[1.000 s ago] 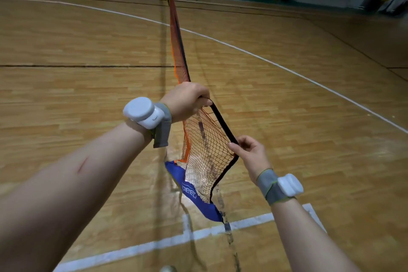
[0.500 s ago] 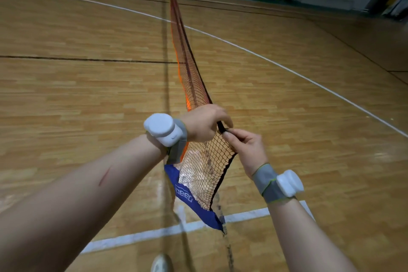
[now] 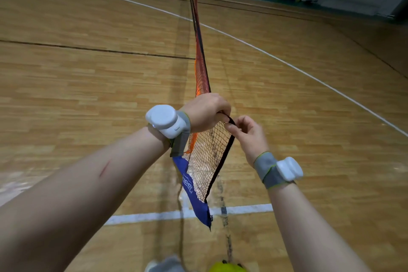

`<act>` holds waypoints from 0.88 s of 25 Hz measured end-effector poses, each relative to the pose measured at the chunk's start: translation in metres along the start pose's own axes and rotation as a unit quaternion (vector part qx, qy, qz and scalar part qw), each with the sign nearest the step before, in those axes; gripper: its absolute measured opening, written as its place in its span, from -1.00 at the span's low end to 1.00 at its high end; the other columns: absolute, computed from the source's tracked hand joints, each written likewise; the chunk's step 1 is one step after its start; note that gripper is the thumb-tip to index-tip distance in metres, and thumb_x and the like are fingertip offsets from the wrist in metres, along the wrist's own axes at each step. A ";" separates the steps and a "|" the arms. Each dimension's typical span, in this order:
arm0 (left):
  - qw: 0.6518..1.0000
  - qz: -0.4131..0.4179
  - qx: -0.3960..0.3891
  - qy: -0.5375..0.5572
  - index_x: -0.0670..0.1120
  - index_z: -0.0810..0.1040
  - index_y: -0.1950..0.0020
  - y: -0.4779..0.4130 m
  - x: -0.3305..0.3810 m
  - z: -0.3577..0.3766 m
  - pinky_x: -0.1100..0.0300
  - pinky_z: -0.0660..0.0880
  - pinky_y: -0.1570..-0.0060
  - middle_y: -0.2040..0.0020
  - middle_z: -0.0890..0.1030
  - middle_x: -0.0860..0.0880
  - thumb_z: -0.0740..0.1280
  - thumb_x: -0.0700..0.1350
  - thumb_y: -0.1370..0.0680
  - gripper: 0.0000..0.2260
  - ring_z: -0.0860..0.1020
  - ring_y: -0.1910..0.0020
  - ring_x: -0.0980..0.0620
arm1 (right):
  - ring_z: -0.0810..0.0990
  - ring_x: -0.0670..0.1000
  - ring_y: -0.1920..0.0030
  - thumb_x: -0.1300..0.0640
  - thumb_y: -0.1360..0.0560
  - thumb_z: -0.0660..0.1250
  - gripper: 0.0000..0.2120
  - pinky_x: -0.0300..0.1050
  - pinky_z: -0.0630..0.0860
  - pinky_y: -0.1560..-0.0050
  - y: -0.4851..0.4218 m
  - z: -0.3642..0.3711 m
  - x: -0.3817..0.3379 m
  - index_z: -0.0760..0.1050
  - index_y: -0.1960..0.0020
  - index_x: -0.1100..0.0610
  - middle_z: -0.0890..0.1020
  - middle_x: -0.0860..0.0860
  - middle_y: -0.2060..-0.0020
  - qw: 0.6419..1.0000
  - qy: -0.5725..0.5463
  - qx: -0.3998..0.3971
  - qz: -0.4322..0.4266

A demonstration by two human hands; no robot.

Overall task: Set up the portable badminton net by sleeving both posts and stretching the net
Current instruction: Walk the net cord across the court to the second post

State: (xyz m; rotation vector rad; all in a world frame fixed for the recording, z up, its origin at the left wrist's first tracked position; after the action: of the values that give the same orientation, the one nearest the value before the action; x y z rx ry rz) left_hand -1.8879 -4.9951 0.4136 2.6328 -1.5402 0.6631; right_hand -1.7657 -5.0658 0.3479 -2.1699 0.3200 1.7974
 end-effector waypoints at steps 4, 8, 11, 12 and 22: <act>0.998 0.020 0.047 0.023 -0.17 0.56 0.09 0.010 -0.002 -0.025 0.29 0.19 0.16 0.18 0.48 0.03 0.30 -0.15 -0.52 -0.89 0.33 0.12 0.11 | 0.42 -0.24 0.36 0.31 -0.40 0.41 -0.76 -0.42 0.37 0.24 0.006 0.011 0.012 0.41 0.28 0.05 0.42 -0.04 0.35 0.999 -0.028 0.003 0.021; 0.999 0.026 0.040 0.017 -0.20 0.55 0.11 0.025 -0.011 -0.052 0.21 0.29 0.10 0.20 0.45 0.05 0.29 -0.17 -0.52 -0.89 0.34 0.13 0.09 | 0.46 -0.23 0.30 0.30 -0.40 0.41 -0.79 -0.40 0.41 0.17 0.014 0.026 0.020 0.45 0.26 0.05 0.46 -0.04 0.30 0.999 -0.003 0.024 0.030; 0.998 0.021 0.054 0.022 -0.20 0.57 0.10 0.036 -0.021 -0.074 0.22 0.32 0.07 0.18 0.48 0.04 0.30 -0.17 -0.52 -0.89 0.38 0.11 0.08 | 0.48 -0.12 0.24 0.31 -0.40 0.41 -0.78 -0.34 0.42 0.16 0.022 0.040 0.023 0.44 0.27 0.07 0.49 0.03 0.29 0.998 -0.001 0.034 0.056; 0.997 0.020 0.065 0.024 -0.19 0.57 0.10 0.038 -0.024 -0.080 0.24 0.31 0.08 0.18 0.49 0.04 0.30 -0.17 -0.52 -0.90 0.39 0.11 0.08 | 0.48 -0.08 0.23 0.32 -0.41 0.40 -0.78 -0.35 0.43 0.16 0.025 0.043 0.024 0.43 0.27 0.08 0.49 0.05 0.29 0.997 -0.001 0.035 0.067; 0.999 -0.036 0.023 -0.006 -0.17 0.55 0.09 0.050 -0.065 -0.074 0.29 0.24 0.29 0.11 0.56 -0.04 0.28 -0.22 -0.53 -0.93 0.46 0.11 0.01 | 0.40 -0.18 0.46 0.17 -0.48 0.35 -0.86 -0.38 0.39 0.37 0.075 0.050 0.010 0.58 0.24 0.01 0.46 -0.16 0.54 0.993 -0.023 0.084 0.076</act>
State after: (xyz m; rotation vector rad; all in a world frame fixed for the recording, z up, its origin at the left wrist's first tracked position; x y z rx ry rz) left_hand -1.9831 -4.9499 0.4471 2.7150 -1.4424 0.6871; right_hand -1.8363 -5.1172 0.3232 -2.0332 0.6172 1.8244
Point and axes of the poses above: each hand's wrist, its own y-axis away from the middle knuckle, its own z-axis out of the palm, x = y × z, the point moved 3 cm from there along -y, towards the middle knuckle
